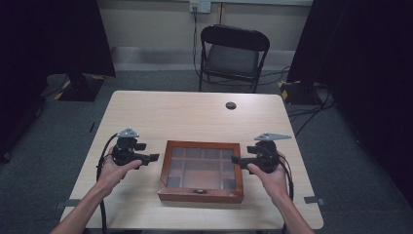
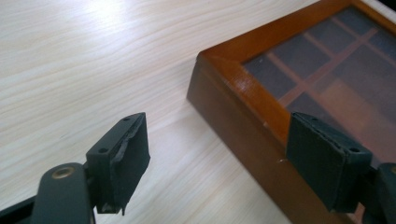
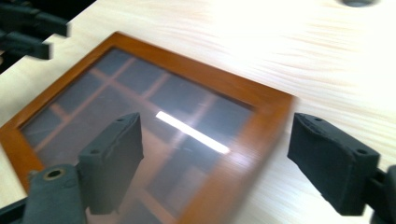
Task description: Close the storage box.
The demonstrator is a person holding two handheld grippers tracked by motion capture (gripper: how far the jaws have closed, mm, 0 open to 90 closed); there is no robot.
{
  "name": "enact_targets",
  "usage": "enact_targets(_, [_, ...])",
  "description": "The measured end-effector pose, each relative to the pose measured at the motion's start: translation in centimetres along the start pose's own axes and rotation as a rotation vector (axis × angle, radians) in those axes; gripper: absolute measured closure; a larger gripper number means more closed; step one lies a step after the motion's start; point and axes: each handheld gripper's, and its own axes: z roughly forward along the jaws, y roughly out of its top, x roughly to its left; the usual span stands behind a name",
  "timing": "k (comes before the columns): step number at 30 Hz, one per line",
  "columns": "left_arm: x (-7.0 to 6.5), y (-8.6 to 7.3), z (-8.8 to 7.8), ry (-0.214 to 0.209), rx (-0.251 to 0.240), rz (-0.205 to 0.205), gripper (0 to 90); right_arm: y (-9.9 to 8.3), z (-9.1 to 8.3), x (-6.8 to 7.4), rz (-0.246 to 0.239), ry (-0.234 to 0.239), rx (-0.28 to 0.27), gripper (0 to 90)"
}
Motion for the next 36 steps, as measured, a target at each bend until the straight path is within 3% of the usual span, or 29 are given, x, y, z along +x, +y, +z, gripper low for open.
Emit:
enact_targets(3, [0.4, -0.4, -0.3, 0.011, 0.001, -0.022, 21.1, -0.9, -1.1, -1.3, 0.029, -0.063, -0.021, 14.9])
enact_targets(5, [1.1, -0.8, -0.6, 0.037, 0.011, -0.029, 21.1, -1.6, -1.6, -2.2, 0.043, -0.111, -0.008, 14.9])
enact_targets(7, [1.3, -1.0, -0.8, 0.041, 0.007, -0.038, 21.1, -1.9, -1.9, -2.6, 0.058, -0.13, 0.001, 14.9])
enact_targets(9, [1.7, -1.3, -1.1, 0.054, 0.013, -0.038, 21.1, -3.1, -2.5, -4.2, 0.132, -0.121, 0.031, 15.0])
enact_targets(11, [2.0, -1.8, -1.3, 0.071, 0.021, -0.043, 21.1, -3.5, -2.7, -4.6, 0.141, -0.132, 0.042, 15.0])
enact_targets(13, [2.6, -2.5, -1.4, 0.091, 0.045, -0.052, 21.2, -4.7, -3.0, -5.8, 0.152, -0.186, 0.071, 15.0])
enact_targets(14, [2.9, -2.9, -1.4, 0.098, 0.049, -0.061, 21.2, -4.7, -3.0, -5.8, 0.152, -0.186, 0.071, 15.0])
enact_targets(16, [3.6, -3.3, -1.5, 0.073, 0.062, -0.107, 21.6, -5.2, -2.7, -6.7, 0.154, -0.231, 0.09, 15.0])
enact_targets(17, [3.9, -3.4, -1.5, 0.113, 0.069, -0.103, 21.8, -5.6, -2.1, -7.4, 0.193, -0.218, 0.144, 15.3])
enact_targets(19, [3.9, -3.5, -1.4, 0.125, 0.071, -0.094, 22.6, -5.8, -1.6, -7.8, 0.182, -0.218, 0.167, 15.5])
enact_targets(21, [4.2, -3.8, -1.1, 0.155, 0.093, -0.086, 22.8, -6.1, -0.5, -8.4, 0.173, -0.269, 0.218, 15.4])
enact_targets(22, [4.5, -4.3, -0.6, 0.2, 0.13, -0.076, 22.9, -6.2, -0.3, -8.6, 0.169, -0.289, 0.221, 15.2])
enact_targets(24, [4.8, -4.4, -0.4, 0.199, 0.142, -0.082, 22.8, -6.4, 0.0, -8.7, 0.182, -0.328, 0.24, 15.2])
enact_targets(25, [5.1, -4.7, 0.1, 0.22, 0.156, -0.097, 22.5, -6.6, 0.2, -8.9, 0.196, -0.334, 0.26, 13.2])
enact_targets(27, [5.2, -4.8, 0.3, 0.223, 0.17, -0.096, 19.9, -6.8, 0.3, -8.9, 0.182, -0.35, 0.248, 13.2])
enact_targets(28, [5.1, -5.0, 0.5, 0.249, 0.15, -0.078, 18.7, -7.0, 0.5, -8.8, 0.164, -0.375, 0.233, 13.0])
enact_targets(29, [5.1, -5.0, 0.5, 0.249, 0.15, -0.078, 17.1, -7.0, 0.5, -8.8, 0.164, -0.375, 0.233, 13.0])
enact_targets(31, [4.7, -5.2, 0.9, 0.28, 0.13, -0.061, 14.8, -7.6, 1.0, -8.6, 0.093, -0.428, 0.192, 8.6])
enact_targets(33, [4.1, -5.6, 1.5, 0.321, 0.101, -0.06, 10.7, -8.4, 1.6, -8.2, 0.064, -0.431, 0.138, 0.0])
enact_targets(35, [4.0, -5.7, 1.7, 0.32, 0.09, -0.058, 2.6, -8.5, 1.7, -8.1, 0.065, -0.438, 0.12, 0.0])
enact_targets(36, [3.9, -6.1, 2.0, 0.317, 0.05, -0.046, 0.0, -8.9, 1.8, -8.1, 0.058, -0.437, 0.075, 0.0])
